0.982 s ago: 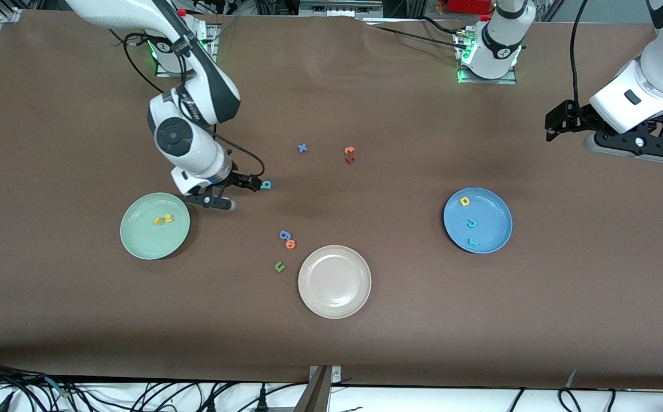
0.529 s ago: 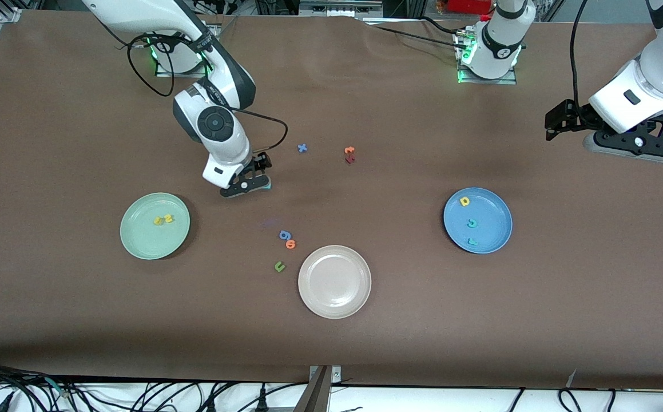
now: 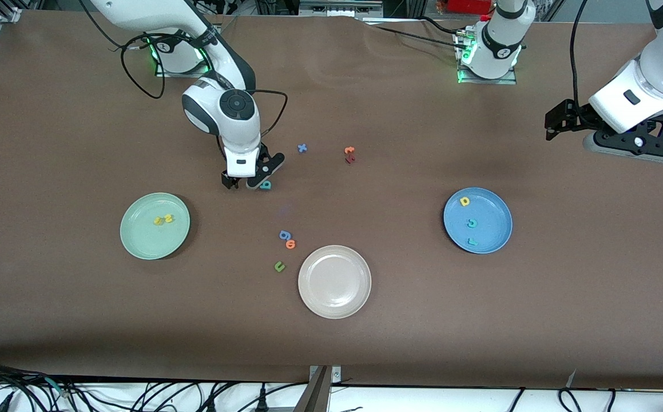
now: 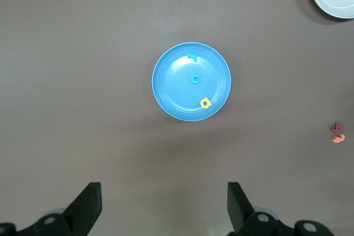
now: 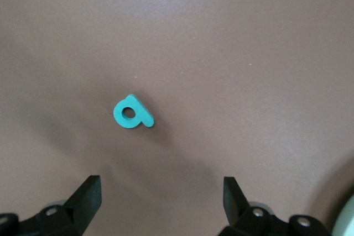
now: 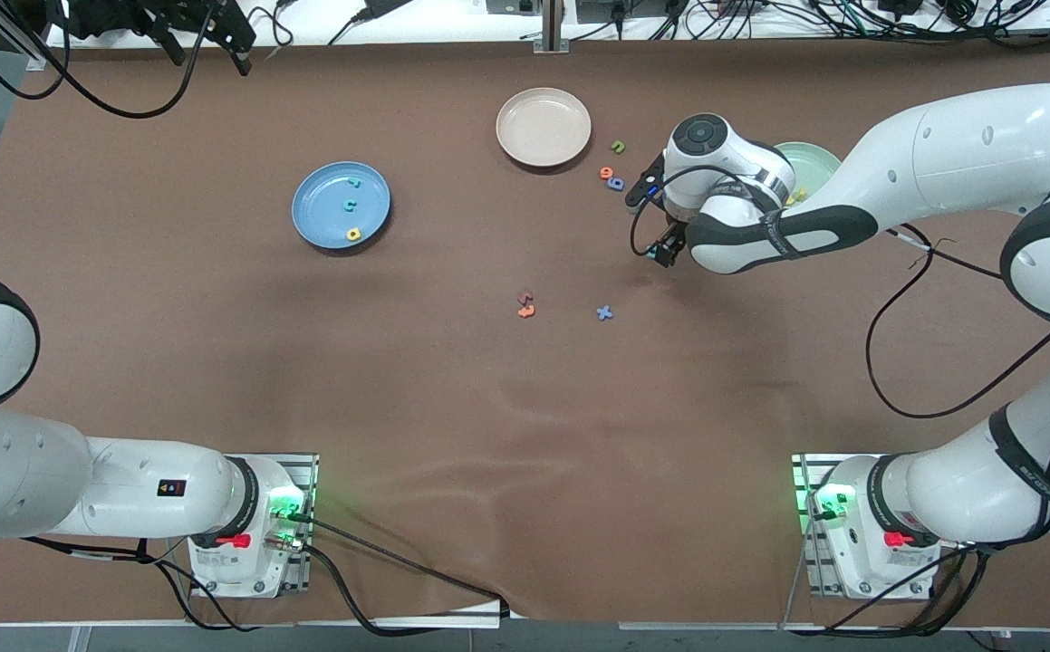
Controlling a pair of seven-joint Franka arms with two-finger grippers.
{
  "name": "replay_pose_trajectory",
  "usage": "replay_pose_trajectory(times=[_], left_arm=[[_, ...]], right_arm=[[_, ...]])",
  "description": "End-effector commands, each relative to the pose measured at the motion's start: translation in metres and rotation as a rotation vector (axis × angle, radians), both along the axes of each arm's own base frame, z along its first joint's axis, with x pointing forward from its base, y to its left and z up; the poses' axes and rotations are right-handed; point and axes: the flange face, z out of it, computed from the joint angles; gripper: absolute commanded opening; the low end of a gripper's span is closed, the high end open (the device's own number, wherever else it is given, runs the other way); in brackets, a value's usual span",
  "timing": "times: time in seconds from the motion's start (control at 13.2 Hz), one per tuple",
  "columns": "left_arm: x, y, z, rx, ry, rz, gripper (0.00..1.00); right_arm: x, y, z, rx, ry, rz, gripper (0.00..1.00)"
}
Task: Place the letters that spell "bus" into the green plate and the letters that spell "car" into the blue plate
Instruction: 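Move the right gripper over the teal b letter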
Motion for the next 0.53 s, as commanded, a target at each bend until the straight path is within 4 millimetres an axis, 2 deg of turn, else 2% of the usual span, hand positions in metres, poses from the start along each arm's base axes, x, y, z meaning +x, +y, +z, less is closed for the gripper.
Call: replay_pose_trajectory(times=[0.0, 0.15, 0.23, 0.45], left_arm=[[-0.004, 0.002, 0.006, -0.033, 0.006, -0.006, 1.0], [-0.004, 0.002, 0.006, -0.032, 0.006, -0.006, 1.0], [-0.004, 0.002, 0.006, -0.032, 0.006, -0.006, 1.0], [-0.004, 0.001, 0.007, -0.033, 0.004, -0.008, 1.0]], right_arm=[[-0.003, 0.002, -0.006, 0.076, -0.052, -0.277, 0.97], [0.001, 0.012, -0.022, 0.216, -0.032, -0.608, 0.96], [0.001, 0.013, -0.026, 0.243, -0.035, -0.703, 0.96], [0.005, 0.014, -0.021, 0.267, -0.056, -0.957, 0.9]])
